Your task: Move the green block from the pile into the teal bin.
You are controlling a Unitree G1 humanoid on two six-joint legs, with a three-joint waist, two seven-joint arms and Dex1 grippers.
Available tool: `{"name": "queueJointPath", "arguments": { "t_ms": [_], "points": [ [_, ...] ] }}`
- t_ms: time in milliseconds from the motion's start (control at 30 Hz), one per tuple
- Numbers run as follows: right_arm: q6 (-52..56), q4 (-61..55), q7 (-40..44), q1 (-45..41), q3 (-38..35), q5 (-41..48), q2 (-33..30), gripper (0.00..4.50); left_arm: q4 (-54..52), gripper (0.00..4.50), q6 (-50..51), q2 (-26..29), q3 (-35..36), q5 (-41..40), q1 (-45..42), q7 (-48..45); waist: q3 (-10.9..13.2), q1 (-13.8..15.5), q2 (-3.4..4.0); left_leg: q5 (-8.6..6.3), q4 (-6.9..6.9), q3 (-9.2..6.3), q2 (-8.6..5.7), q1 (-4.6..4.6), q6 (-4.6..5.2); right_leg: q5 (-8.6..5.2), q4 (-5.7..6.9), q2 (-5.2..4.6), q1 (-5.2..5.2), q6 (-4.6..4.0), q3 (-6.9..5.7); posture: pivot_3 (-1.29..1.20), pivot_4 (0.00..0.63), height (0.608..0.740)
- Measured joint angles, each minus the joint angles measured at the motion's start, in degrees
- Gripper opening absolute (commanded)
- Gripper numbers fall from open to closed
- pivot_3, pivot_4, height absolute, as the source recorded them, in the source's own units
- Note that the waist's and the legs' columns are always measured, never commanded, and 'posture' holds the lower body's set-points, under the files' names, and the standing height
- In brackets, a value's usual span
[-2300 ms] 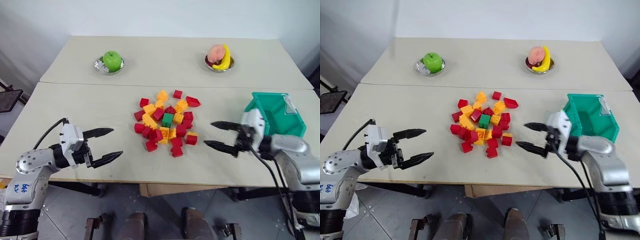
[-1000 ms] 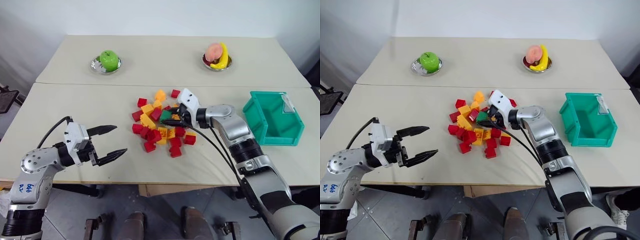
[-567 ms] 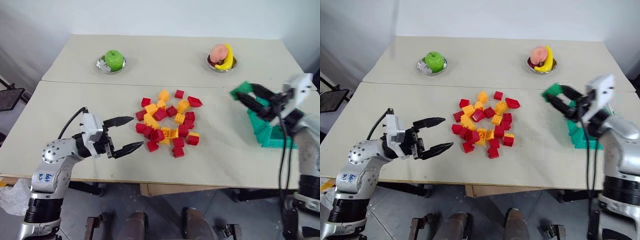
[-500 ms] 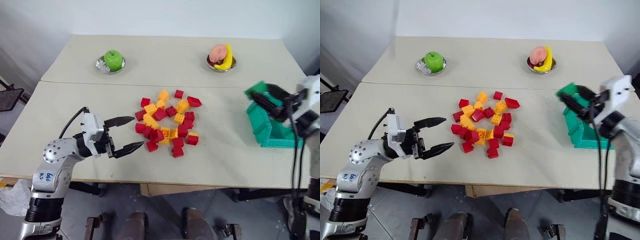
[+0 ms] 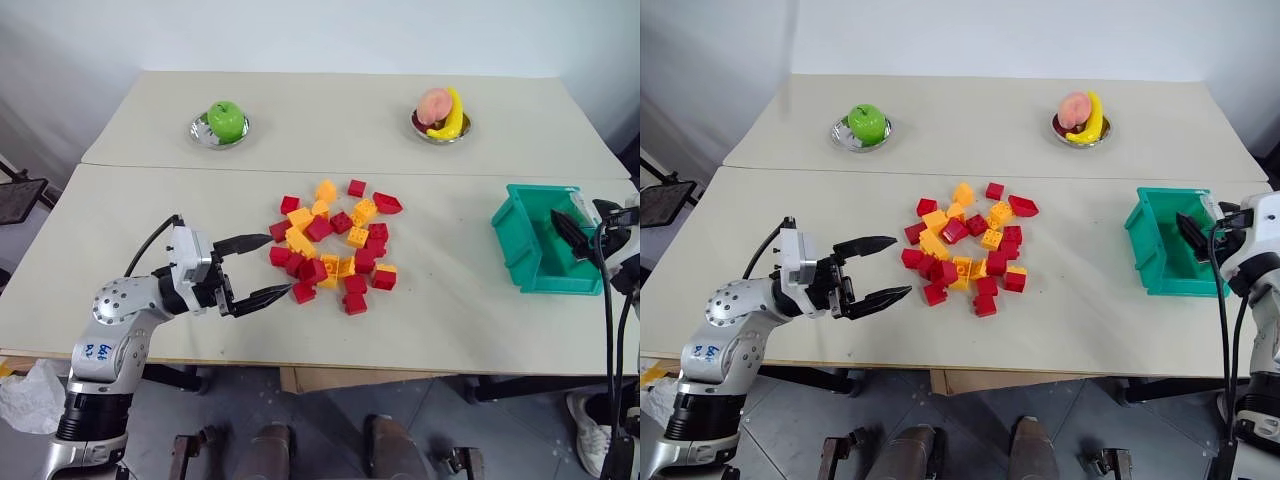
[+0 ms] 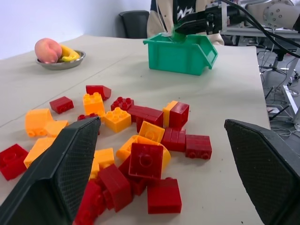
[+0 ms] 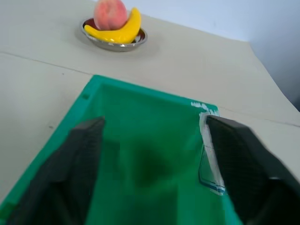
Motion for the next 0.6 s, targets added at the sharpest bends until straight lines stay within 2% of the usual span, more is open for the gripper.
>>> {"name": "queueJointPath", "arguments": {
  "t_ms": [100,233,400,600],
  "points": [
    [-3.5,-0.3,2.4,-0.1,-0.1,1.6,0.1,4.47,0.2,4.50,-0.3,0.2,1.3,0.2,0.8,0.5,0.0,0.0,0.00,0.00,0.00,0.00,0.01,0.00,0.00,0.00,-0.02,0.00,0.00,0.00,0.00,0.00,0.150,0.740],
    [-6.3,-8.6,11.9,1.8,1.0,8.6,2.7,4.47,0.4,4.50,-0.8,0.3,2.5,0.6,0.9,2.1,0.0,0.0,0.00,0.00,0.00,-0.05,0.05,0.02,0.00,0.01,-0.04,0.04,0.05,0.01,-0.03,0.00,0.150,0.740],
    [-5.0,-20.3,21.0,8.6,12.6,11.0,4.0,4.47,4.4,4.50,-4.1,0.7,3.6,4.5,0.2,4.9,0.0,0.2,0.00,-0.01,0.02,-0.10,0.02,0.01,0.01,0.01,-0.05,0.04,0.07,0.02,-0.03,0.00,0.150,0.740],
    [-7.7,-26.8,22.6,16.3,19.4,8.7,6.9,4.47,5.5,4.50,-4.1,3.0,6.6,5.7,3.6,6.6,0.0,0.3,-0.01,-0.02,-0.04,-0.18,0.03,0.02,0.01,0.01,-0.06,0.05,0.07,0.01,-0.06,0.00,0.150,0.740]
  ]
}}
